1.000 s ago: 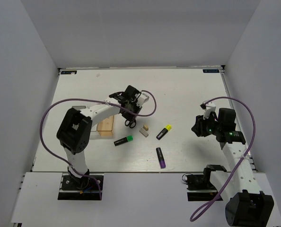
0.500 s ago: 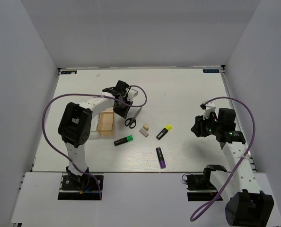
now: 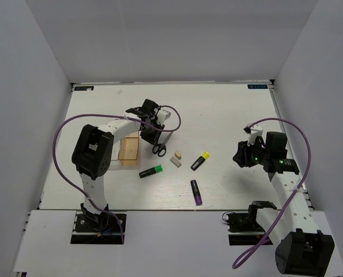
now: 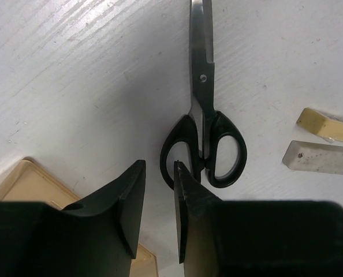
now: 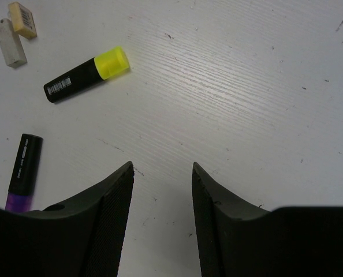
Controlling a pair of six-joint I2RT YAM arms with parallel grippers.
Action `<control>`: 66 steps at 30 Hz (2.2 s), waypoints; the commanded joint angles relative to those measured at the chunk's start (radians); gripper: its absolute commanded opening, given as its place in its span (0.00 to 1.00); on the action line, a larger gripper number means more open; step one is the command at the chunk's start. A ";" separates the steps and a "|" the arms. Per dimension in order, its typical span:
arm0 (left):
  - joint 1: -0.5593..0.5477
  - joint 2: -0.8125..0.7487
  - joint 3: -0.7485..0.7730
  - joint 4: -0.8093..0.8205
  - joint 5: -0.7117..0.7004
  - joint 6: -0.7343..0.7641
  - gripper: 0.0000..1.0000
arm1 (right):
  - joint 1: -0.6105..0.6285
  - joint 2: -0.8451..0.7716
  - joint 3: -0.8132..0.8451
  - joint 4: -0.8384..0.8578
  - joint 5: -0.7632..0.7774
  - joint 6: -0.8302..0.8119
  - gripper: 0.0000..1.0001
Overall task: Sort the stationery into containers
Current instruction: Grab a piece of stationery with the left arm, then place the stationery into the container
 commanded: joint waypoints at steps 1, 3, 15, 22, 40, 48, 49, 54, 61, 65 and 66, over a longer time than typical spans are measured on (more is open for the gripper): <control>-0.014 -0.015 -0.023 0.026 0.005 -0.001 0.38 | 0.001 -0.006 0.024 -0.002 -0.007 -0.010 0.49; -0.016 -0.007 -0.023 0.026 -0.011 -0.001 0.39 | 0.001 -0.006 0.024 -0.004 -0.007 -0.010 0.49; -0.072 0.019 -0.064 0.066 -0.150 0.011 0.36 | 0.001 -0.019 0.026 -0.008 -0.020 -0.008 0.50; -0.076 0.051 -0.090 0.075 -0.128 -0.003 0.05 | -0.001 -0.026 0.026 -0.010 -0.023 -0.008 0.50; -0.143 -0.333 -0.115 0.158 -0.395 0.019 0.00 | -0.001 -0.058 0.021 -0.010 -0.017 -0.011 0.50; 0.151 -0.682 -0.424 0.241 -0.576 -0.237 0.00 | -0.001 -0.073 0.023 -0.019 -0.033 -0.011 0.50; 0.179 -0.726 -0.435 0.244 -0.540 -0.260 0.00 | -0.002 -0.072 0.024 -0.017 -0.033 -0.010 0.50; 0.409 -0.753 -0.483 0.146 -0.522 -0.291 0.00 | -0.001 -0.085 0.026 -0.017 -0.037 -0.008 0.50; 0.564 -0.747 -0.538 0.201 -0.588 -0.290 0.00 | -0.005 -0.098 0.023 -0.027 -0.041 -0.011 0.50; 0.604 -0.724 -0.558 0.255 -0.562 -0.208 0.00 | -0.002 -0.101 0.020 -0.027 -0.043 -0.015 0.50; 0.605 -0.714 -0.560 0.262 -0.562 -0.204 0.00 | -0.002 -0.096 0.021 -0.027 -0.040 -0.013 0.50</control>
